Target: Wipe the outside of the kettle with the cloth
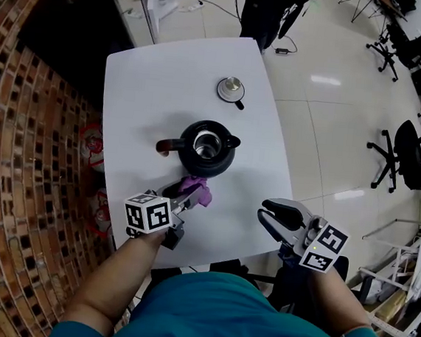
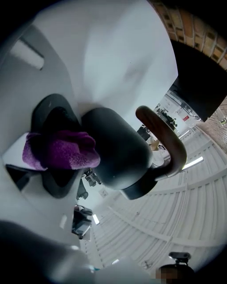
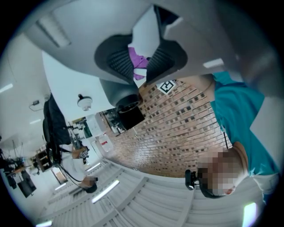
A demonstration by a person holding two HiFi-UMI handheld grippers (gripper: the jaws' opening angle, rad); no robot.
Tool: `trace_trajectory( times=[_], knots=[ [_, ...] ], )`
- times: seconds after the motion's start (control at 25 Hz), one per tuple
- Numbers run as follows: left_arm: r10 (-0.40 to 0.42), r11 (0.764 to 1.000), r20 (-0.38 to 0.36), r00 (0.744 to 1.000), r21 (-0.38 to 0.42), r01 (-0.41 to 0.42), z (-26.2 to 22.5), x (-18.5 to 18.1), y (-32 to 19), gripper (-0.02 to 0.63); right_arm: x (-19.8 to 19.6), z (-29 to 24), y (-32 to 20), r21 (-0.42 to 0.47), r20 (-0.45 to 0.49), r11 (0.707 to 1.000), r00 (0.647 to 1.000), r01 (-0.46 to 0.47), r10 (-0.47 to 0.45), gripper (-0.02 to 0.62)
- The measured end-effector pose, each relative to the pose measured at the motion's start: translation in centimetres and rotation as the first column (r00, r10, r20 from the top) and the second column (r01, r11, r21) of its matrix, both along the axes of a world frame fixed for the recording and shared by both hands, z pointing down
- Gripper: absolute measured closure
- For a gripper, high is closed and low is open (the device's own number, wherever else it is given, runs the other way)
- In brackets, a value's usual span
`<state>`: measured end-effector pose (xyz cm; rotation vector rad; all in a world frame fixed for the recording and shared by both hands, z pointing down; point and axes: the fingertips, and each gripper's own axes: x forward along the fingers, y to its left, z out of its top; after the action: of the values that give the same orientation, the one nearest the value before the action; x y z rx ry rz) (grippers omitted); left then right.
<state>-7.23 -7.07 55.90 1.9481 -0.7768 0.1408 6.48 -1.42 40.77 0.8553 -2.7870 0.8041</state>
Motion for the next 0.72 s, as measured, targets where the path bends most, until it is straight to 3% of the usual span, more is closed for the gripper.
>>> trace_trajectory(
  times=[0.12,0.28,0.36,0.72],
  knots=[
    [-0.029,0.999,-0.011,1.0,0.02,0.029,-2.5,-1.9,0.1,0.413,-0.6,-0.6,0.1,0.009,0.003,1.0,1.0,0.012,-0.012,0.515],
    [-0.076,0.986,-0.081,0.994,0.144,0.087,-9.2,-5.0,-1.1,0.413,-1.1,-1.3,0.1,0.014,0.007,1.0,1.0,0.025,-0.025,0.515],
    [-0.078,0.981,-0.086,0.993,0.169,0.092,-10.2,-5.5,-2.1,0.413,-1.4,-1.3,0.0,0.014,0.003,0.999,1.0,0.031,-0.031,0.515],
    [-0.076,0.994,-0.043,0.996,0.077,0.079,-3.3,-3.7,-2.6,0.413,-1.5,-0.2,0.2,-0.02,-0.042,0.999,0.998,0.044,-0.045,0.515]
  ],
)
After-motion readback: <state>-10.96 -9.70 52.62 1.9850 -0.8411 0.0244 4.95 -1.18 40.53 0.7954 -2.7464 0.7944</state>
